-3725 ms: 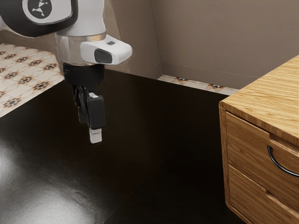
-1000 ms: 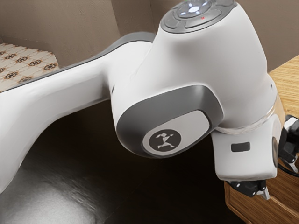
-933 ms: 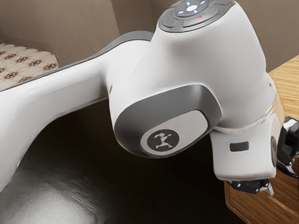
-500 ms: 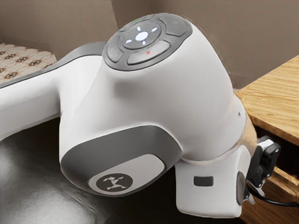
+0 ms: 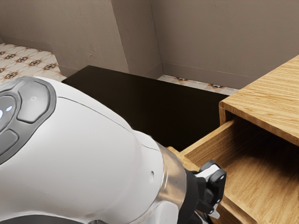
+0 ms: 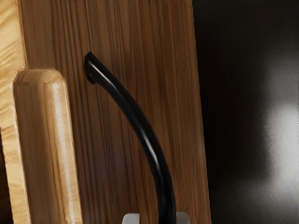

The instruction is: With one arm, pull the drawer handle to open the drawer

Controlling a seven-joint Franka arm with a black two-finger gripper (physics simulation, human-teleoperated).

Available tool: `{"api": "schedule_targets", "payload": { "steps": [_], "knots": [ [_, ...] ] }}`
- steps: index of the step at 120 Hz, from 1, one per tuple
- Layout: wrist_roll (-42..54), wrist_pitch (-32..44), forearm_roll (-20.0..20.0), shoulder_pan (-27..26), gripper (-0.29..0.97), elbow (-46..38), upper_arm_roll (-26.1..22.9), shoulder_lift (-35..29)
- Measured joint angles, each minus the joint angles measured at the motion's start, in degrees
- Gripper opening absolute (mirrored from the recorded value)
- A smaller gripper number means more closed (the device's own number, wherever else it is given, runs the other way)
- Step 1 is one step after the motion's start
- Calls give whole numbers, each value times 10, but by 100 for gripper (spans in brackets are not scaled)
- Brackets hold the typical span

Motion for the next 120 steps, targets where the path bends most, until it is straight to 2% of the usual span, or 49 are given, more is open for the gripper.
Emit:
{"api": "schedule_targets", "payload": {
  "steps": [15,25,65,87,116,120],
  "knots": [
    [-10,9,-20,-19,-7,-4,-4,-3],
    [-18,18,-26,-21,-11,-20,-4,-10],
    [-44,32,-61,-2,-11,-85,-31,-96],
    [-52,30,-86,16,-5,-112,-51,-140],
    [-58,26,-102,16,6,-123,-52,-156],
    [-58,24,-103,16,1,-122,-51,-156]
  ]
}}
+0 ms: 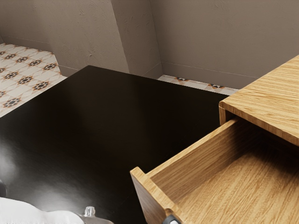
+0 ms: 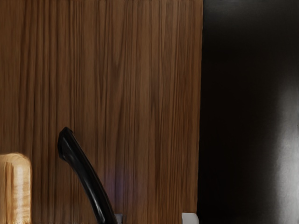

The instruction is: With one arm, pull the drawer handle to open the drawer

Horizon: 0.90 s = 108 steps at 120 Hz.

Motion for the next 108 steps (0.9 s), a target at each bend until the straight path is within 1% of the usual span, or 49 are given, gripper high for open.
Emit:
{"api": "schedule_targets", "payload": {
  "steps": [24,36,42,47,72,98,108],
  "knots": [
    [1,-7,-4,-2,3,3,4,1],
    [2,-12,-6,-4,0,5,9,1],
    [3,-14,-6,-5,-5,6,10,1],
    [3,-16,-7,-6,1,7,13,1],
    [5,-22,-5,-6,19,8,21,1],
    [6,-33,-4,-7,26,23,23,-1],
    [6,-45,-3,-7,27,50,23,3]
  ]
}}
